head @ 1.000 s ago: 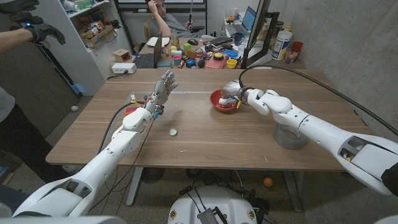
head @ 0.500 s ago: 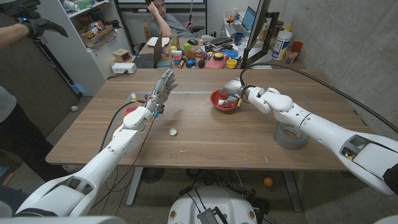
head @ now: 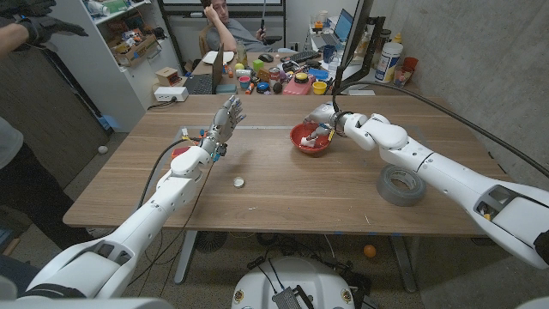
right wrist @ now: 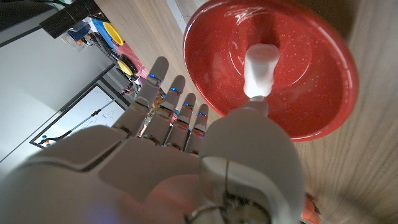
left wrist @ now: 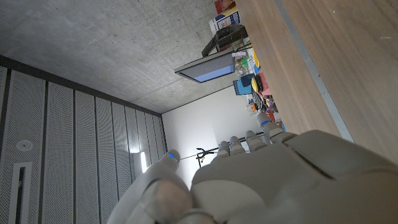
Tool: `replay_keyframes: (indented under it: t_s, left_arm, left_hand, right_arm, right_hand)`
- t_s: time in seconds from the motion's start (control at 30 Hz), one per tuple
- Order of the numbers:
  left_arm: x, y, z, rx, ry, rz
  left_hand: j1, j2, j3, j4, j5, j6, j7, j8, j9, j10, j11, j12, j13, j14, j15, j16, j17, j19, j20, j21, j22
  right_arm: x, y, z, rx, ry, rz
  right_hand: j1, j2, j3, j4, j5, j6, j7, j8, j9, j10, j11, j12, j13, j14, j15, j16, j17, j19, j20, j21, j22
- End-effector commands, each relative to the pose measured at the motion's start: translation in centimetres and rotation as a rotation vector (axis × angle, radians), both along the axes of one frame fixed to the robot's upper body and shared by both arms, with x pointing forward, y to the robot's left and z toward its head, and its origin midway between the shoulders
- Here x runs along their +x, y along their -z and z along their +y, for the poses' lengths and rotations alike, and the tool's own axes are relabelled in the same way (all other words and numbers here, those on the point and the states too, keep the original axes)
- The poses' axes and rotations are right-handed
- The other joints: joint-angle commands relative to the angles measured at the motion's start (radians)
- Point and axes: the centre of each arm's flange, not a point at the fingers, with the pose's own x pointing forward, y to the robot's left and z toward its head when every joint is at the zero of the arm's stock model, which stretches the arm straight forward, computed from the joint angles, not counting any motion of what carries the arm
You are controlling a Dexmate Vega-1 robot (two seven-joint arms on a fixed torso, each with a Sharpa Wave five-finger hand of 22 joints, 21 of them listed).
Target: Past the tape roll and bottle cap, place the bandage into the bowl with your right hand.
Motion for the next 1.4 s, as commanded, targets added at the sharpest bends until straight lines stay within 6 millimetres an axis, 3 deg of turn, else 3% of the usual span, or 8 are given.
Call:
replay_keyframes:
  t_s: [0.03, 0.67, 0.8, 0.87, 1.4]
  left_arm:
    - [0.1, -0.2, 0.0, 0.002, 0.004, -0.004]
    - [-0.3, -0.5, 0.2, 0.009, 0.012, -0.018]
    - [-0.6, -0.6, 0.3, 0.007, 0.012, -0.023]
    - [-0.7, -0.6, 0.4, 0.006, 0.013, -0.027]
    - [-2.0, -0.4, 1.0, 0.001, 0.017, -0.048]
  left_hand:
    - [-0.004, 0.109, -0.004, -0.004, 0.003, -0.023, 0.002, 0.004, 0.005, -0.017, 0.001, 0.004, 0.003, -0.01, -0.029, 0.002, 0.003, 0.007, -0.047, -0.001, 0.006]
    - [-0.004, 0.109, -0.005, -0.004, 0.003, -0.023, 0.0, 0.004, 0.005, -0.021, 0.004, 0.003, 0.003, -0.014, -0.021, 0.001, 0.003, 0.004, -0.037, -0.004, 0.006]
    - [-0.004, 0.109, -0.005, -0.004, 0.003, -0.023, 0.0, 0.004, 0.005, -0.02, 0.004, 0.004, 0.003, -0.013, -0.021, 0.001, 0.003, 0.004, -0.036, -0.005, 0.006]
    - [-0.004, 0.109, -0.005, -0.004, 0.003, -0.023, 0.0, 0.004, 0.005, -0.02, 0.004, 0.004, 0.003, -0.014, -0.02, 0.001, 0.003, 0.003, -0.036, -0.005, 0.006]
    - [-0.004, 0.109, -0.006, -0.004, 0.004, -0.022, 0.0, 0.004, 0.005, -0.023, 0.005, 0.004, 0.003, -0.016, -0.018, 0.0, 0.003, 0.002, -0.032, -0.007, 0.006]
  right_arm:
    - [-1.9, -1.5, 0.0, 0.019, -0.011, 0.007]
    - [-5.8, -5.6, -1.0, 0.169, -0.099, -0.077]
    - [-6.1, -6.4, -1.4, 0.189, -0.094, -0.087]
    - [-6.3, -6.7, -1.6, 0.206, -0.096, -0.093]
    - [-7.7, -9.0, -4.6, 0.458, -0.215, -0.067]
  right_hand:
    - [0.0, 0.018, 0.006, 0.004, -0.006, -0.014, -0.001, -0.001, 0.002, -0.041, 0.004, -0.012, -0.002, -0.053, -0.103, -0.006, -0.012, -0.027, 0.018, -0.026, 0.001]
    - [-0.078, 0.043, 0.018, 0.04, -0.041, -0.072, -0.001, -0.005, 0.001, -0.113, 0.011, -0.019, -0.008, -0.137, -0.065, 0.002, -0.035, -0.091, 0.048, -0.091, 0.003]
    - [-0.091, 0.042, 0.025, 0.04, -0.051, -0.089, -0.005, -0.006, 0.0, -0.142, 0.01, -0.022, -0.01, -0.173, -0.054, -0.002, -0.044, -0.107, 0.054, -0.109, 0.002]
    - [-0.095, 0.043, 0.029, 0.039, -0.055, -0.096, -0.004, -0.006, -0.001, -0.156, 0.012, -0.023, -0.011, -0.182, -0.053, 0.0, -0.047, -0.101, 0.071, -0.113, 0.002]
    - [-0.115, 0.043, 0.042, 0.038, -0.07, -0.128, -0.001, -0.007, -0.001, -0.195, 0.022, -0.023, -0.013, -0.227, -0.026, -0.001, -0.059, -0.122, 0.091, -0.142, 0.002]
